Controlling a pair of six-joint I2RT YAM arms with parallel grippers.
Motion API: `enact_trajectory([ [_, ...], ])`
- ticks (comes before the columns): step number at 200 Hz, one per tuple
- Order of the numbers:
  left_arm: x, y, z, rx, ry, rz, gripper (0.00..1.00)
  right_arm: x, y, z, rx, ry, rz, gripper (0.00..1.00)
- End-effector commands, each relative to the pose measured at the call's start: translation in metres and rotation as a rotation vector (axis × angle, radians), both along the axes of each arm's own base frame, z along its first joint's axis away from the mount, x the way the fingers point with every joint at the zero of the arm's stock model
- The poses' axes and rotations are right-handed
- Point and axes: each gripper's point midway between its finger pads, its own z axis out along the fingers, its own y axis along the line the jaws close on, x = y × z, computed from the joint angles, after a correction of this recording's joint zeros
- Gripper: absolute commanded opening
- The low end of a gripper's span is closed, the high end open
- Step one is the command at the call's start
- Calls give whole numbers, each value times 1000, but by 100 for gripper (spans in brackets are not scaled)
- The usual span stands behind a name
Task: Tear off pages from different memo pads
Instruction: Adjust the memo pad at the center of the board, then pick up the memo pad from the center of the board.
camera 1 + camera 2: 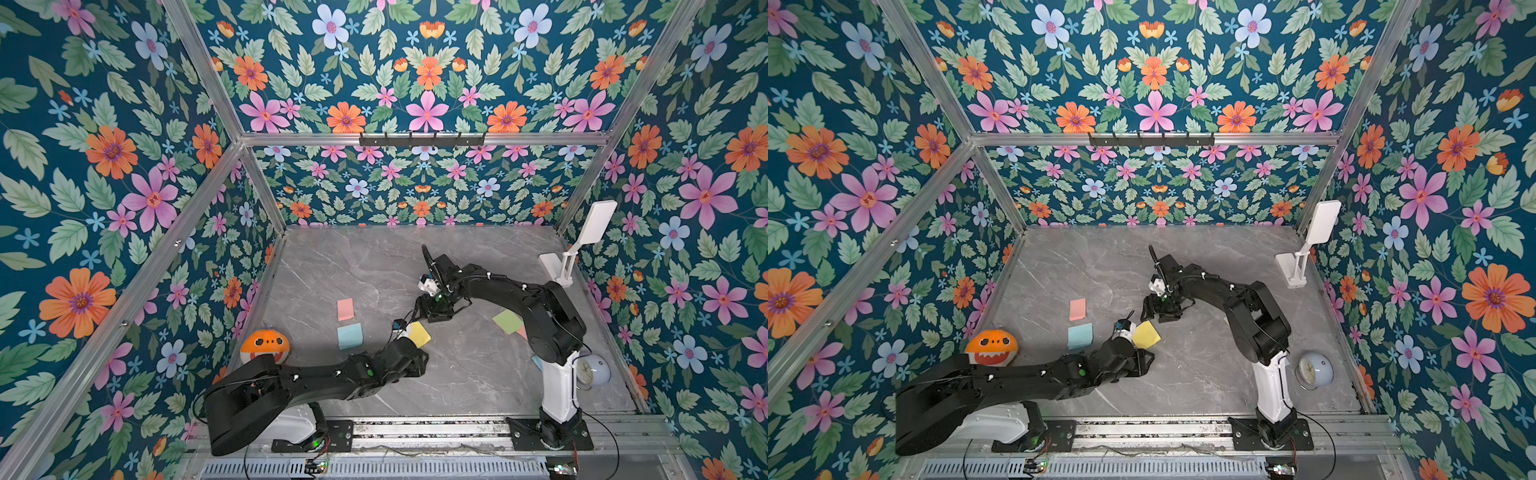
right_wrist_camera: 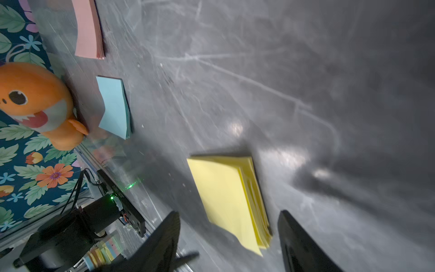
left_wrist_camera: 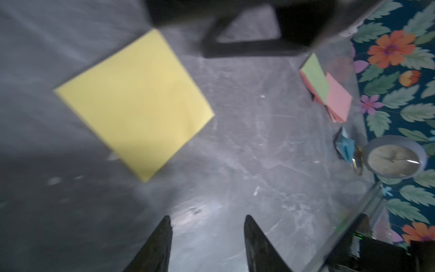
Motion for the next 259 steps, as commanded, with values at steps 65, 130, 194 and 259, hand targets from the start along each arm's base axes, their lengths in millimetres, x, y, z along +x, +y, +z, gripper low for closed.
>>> enact_trajectory([
  [65, 3, 14, -44, 86, 121, 84, 46, 0, 35, -23, 94, 86, 45, 66],
  [130, 6, 85, -49, 148, 99, 216, 46, -80, 5, -23, 134, 144, 13, 64],
  [194, 18, 115, -10, 125, 64, 221, 50, -103, -28, -23, 136, 212, -149, 67],
  [259, 33, 94, -30, 107, 112, 166, 61, -114, -26, -34, 78, 206, -332, 64],
])
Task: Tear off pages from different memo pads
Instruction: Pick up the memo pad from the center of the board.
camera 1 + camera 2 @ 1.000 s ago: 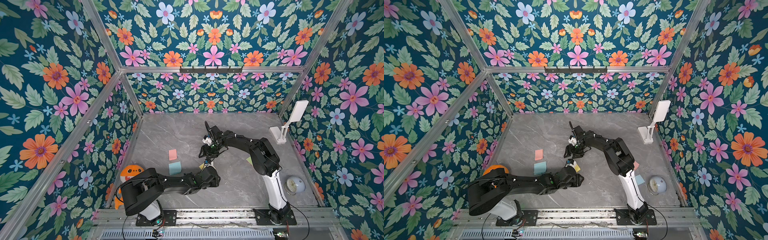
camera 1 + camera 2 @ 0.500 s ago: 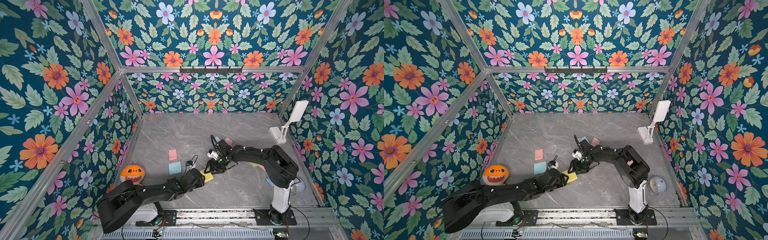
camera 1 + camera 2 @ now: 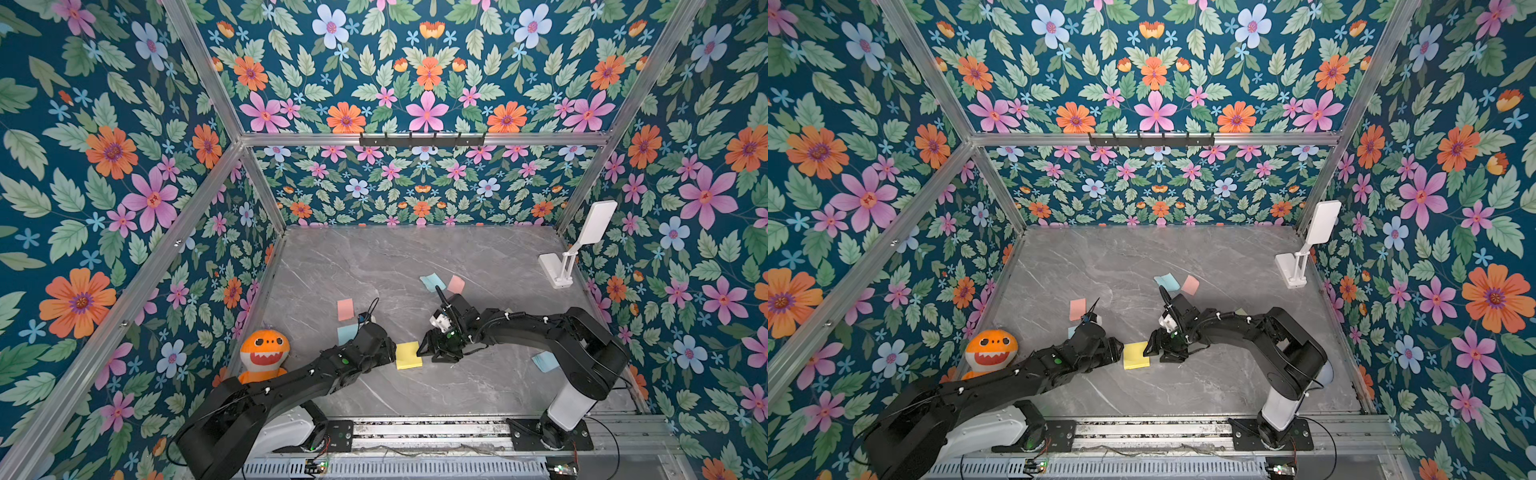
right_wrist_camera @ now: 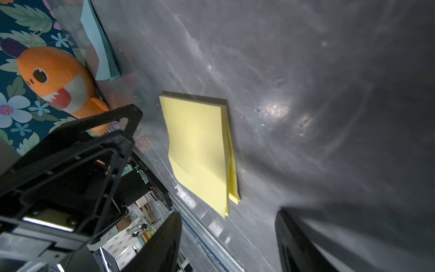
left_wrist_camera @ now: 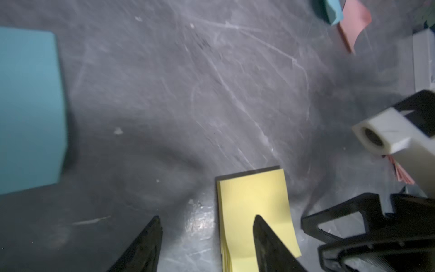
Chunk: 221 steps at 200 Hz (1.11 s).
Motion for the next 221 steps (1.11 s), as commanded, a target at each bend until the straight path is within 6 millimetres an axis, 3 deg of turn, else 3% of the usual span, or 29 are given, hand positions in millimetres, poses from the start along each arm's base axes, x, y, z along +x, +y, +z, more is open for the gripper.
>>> enact_trajectory([
  [1, -1, -13, -5, -28, 9, -50, 61, 9, -6, -13, -51, 20, -130, 64],
  [36, -10, -13, -29, -10, 59, -57, 55, 3, 4, -19, -4, 56, -142, 50],
  [68, -25, -15, -37, -30, 93, -71, 50, -3, 13, -31, 9, 77, -135, 41],
  [96, -37, 1, -47, -40, 104, -13, 43, -4, 14, -32, 40, 73, -149, 30],
  [156, -29, -8, -36, -80, 71, -14, 34, -5, 24, -7, 121, 29, -104, 21],
  [221, -29, -9, -39, -72, 80, -21, 33, -8, 23, -6, 135, 33, -106, 8],
])
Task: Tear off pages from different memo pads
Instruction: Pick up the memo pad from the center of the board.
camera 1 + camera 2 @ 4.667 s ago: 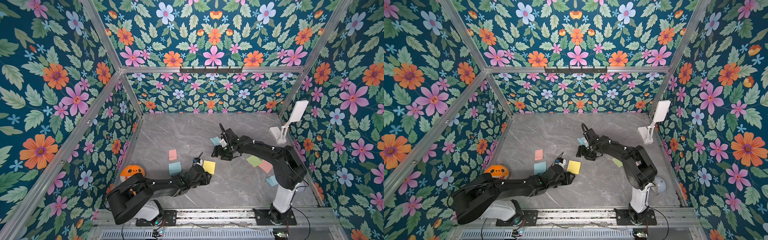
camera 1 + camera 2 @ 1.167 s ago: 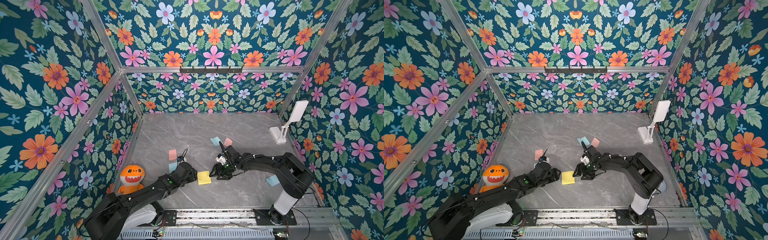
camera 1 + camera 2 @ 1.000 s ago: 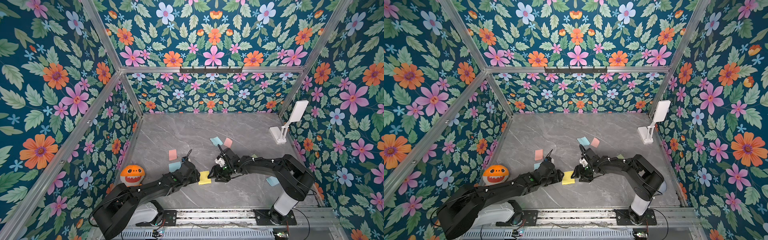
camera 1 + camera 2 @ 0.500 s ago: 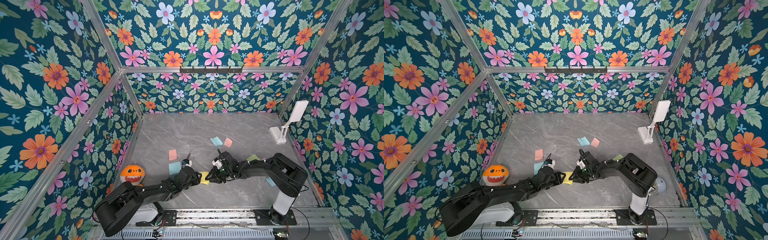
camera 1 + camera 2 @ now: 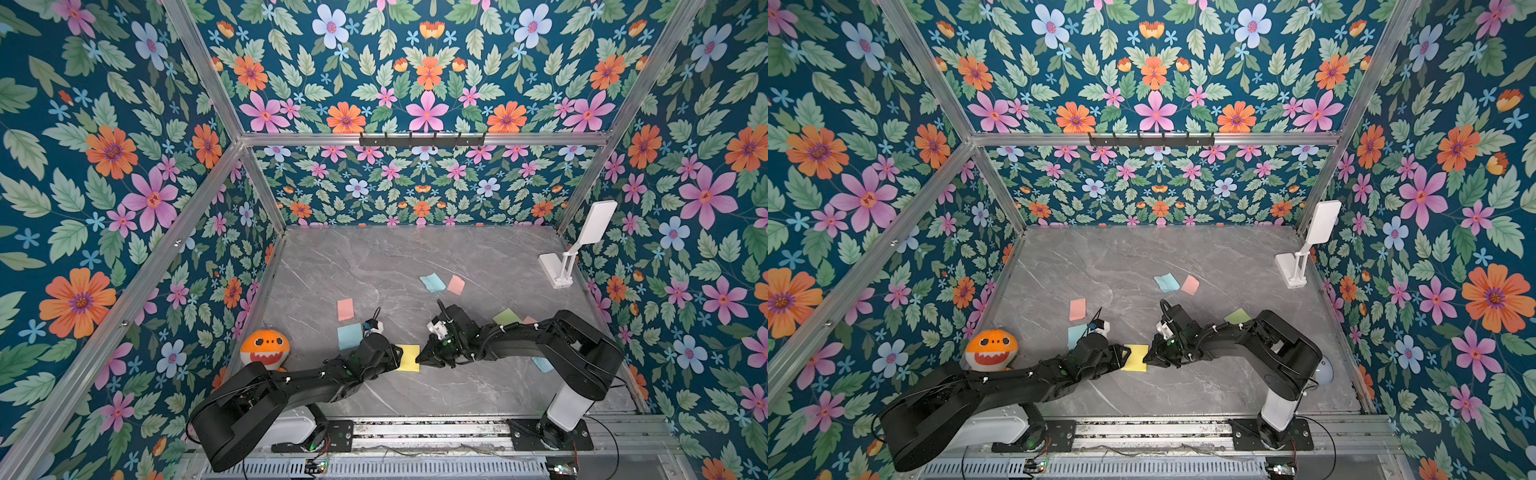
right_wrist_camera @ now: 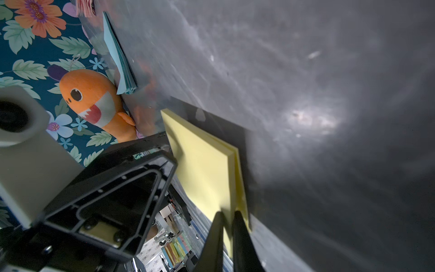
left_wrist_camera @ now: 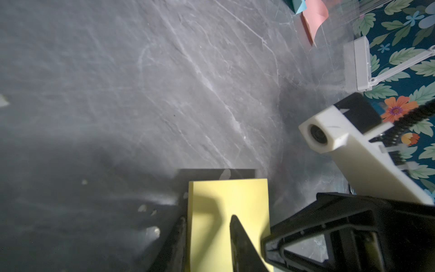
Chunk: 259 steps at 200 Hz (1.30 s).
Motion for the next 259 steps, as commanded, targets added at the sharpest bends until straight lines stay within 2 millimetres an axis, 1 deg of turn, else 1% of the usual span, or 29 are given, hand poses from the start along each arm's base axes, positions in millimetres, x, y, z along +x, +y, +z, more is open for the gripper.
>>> enact_trajectory([
  [1, -20, 15, -25, 96, 106, -27, 33, 2, 2, 3, 12, -1, -11, 8],
  [23, -20, 15, -22, 72, 99, -10, 35, 3, 5, 7, 36, -3, -12, 3],
  [37, -14, 14, -13, 71, 64, -10, 42, 4, 7, 12, 48, -12, -15, 2],
  [46, -9, 10, -2, 50, 18, -25, 50, 5, 8, 15, 54, -19, -11, 1],
  [59, 0, 7, 18, 23, -63, -26, 57, 9, 10, 18, 53, -24, -6, 0],
  [66, 5, 8, 29, 8, -103, -20, 60, 10, 9, 19, 55, -18, 1, 0],
  [78, 14, 9, 48, -22, -169, -18, 64, 15, 8, 27, 80, -23, 8, 0],
  [98, 24, 10, 80, -49, -270, -32, 71, 23, 0, 40, 93, -49, 16, 0],
  [105, 26, 9, 91, -55, -302, -46, 74, 23, -4, 40, 82, -46, 27, 0],
  [106, 26, 9, 93, -56, -307, -49, 74, 24, -4, 46, 92, -59, 29, 0],
  [108, 27, 9, 95, -54, -313, -52, 75, 24, -4, 52, 99, -72, 31, 0],
  [125, 32, 11, 113, -61, -361, -57, 81, 25, -10, 66, 108, -101, 51, 0],
  [145, 44, 21, 120, -100, -363, -24, 81, 27, -17, 80, 115, -135, 58, 0],
  [159, 49, 20, 121, -182, -334, -54, 79, 28, -22, 90, 129, -151, 64, 0],
  [173, 51, 12, 128, -288, -319, -92, 74, 28, -26, 101, 143, -163, 72, 0],
  [180, 51, 6, 135, -338, -322, -108, 72, 27, -28, 105, 153, -164, 76, 0],
  [196, 51, -4, 148, -427, -337, -134, 72, 25, -33, 117, 182, -173, 78, 0],
  [209, 50, -8, 146, -443, -330, -155, 72, 28, -36, 121, 203, -173, 66, 0],
  [215, 50, -10, 142, -443, -320, -164, 72, 30, -37, 123, 220, -170, 59, 0],
  [233, 49, -13, 134, -457, -309, -178, 72, 32, -33, 132, 280, -157, 68, 0],
  [259, 51, -19, 144, -533, -322, -182, 70, 27, -30, 139, 319, -140, 94, 0],
])
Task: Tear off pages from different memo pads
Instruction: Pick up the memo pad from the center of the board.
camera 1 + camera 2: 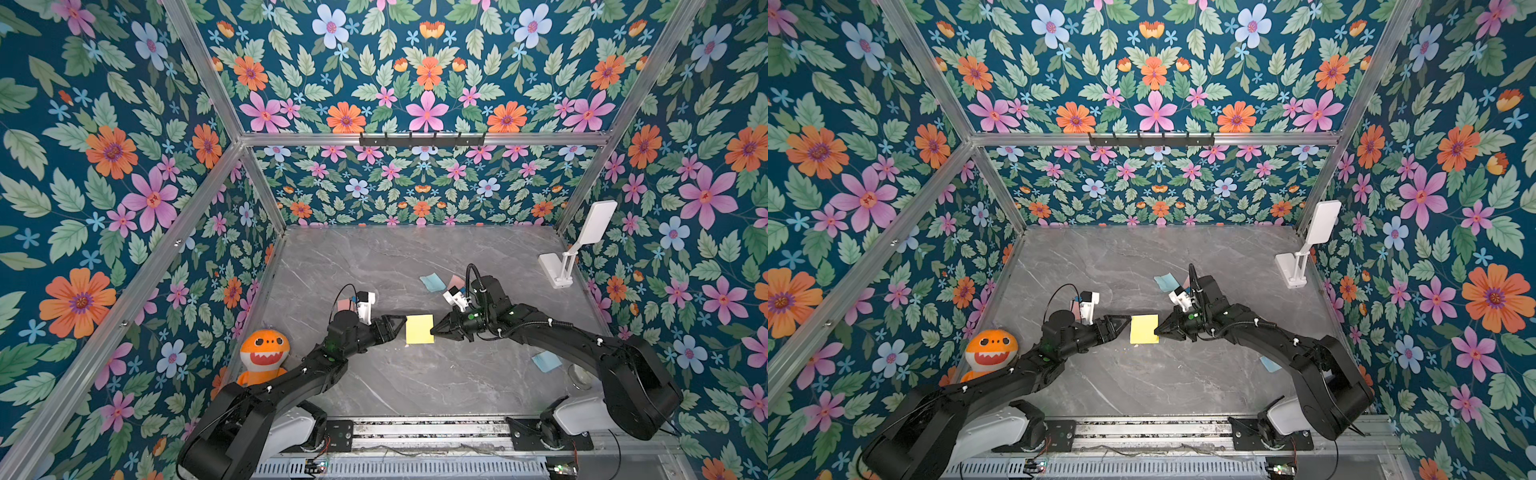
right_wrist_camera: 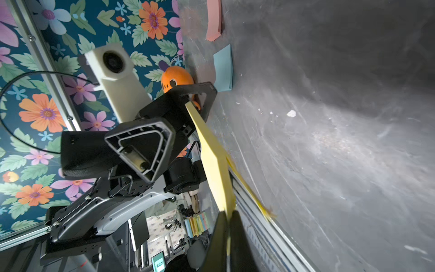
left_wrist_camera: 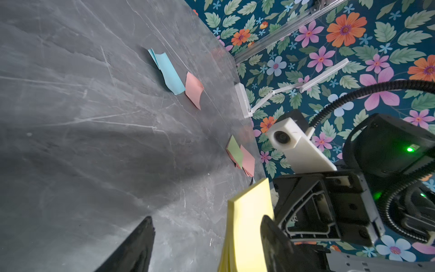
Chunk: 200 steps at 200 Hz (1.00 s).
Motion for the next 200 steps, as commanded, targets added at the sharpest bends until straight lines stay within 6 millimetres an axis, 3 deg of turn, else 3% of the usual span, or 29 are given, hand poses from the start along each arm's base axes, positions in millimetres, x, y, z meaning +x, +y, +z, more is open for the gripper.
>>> enact_trajectory([
  [1, 0, -11, 33, -124, -85, -48, 70, -6, 6, 16, 77, 5, 52, 0],
  [20, -1, -15, 33, -130, -81, -65, 65, -9, 8, 19, 103, 24, 72, 0],
  [77, -1, -23, 37, -139, -76, -111, 28, -15, 9, 26, 133, 36, 99, 0],
  [100, 1, -23, 40, -149, -77, -106, 9, -16, 8, 24, 126, 36, 94, 0],
  [111, 2, -23, 38, -153, -61, -97, 0, -15, 6, 22, 115, 31, 84, 10],
  [138, 6, -20, 16, -105, 50, -59, 0, -14, -5, 8, 45, 5, 43, 30],
  [169, 8, -11, -18, -35, 219, 24, 0, -14, -38, -29, -223, -72, -14, 35],
  [200, 1, -16, -41, -12, 336, 28, 0, -22, -59, -46, -632, -463, 85, 37],
])
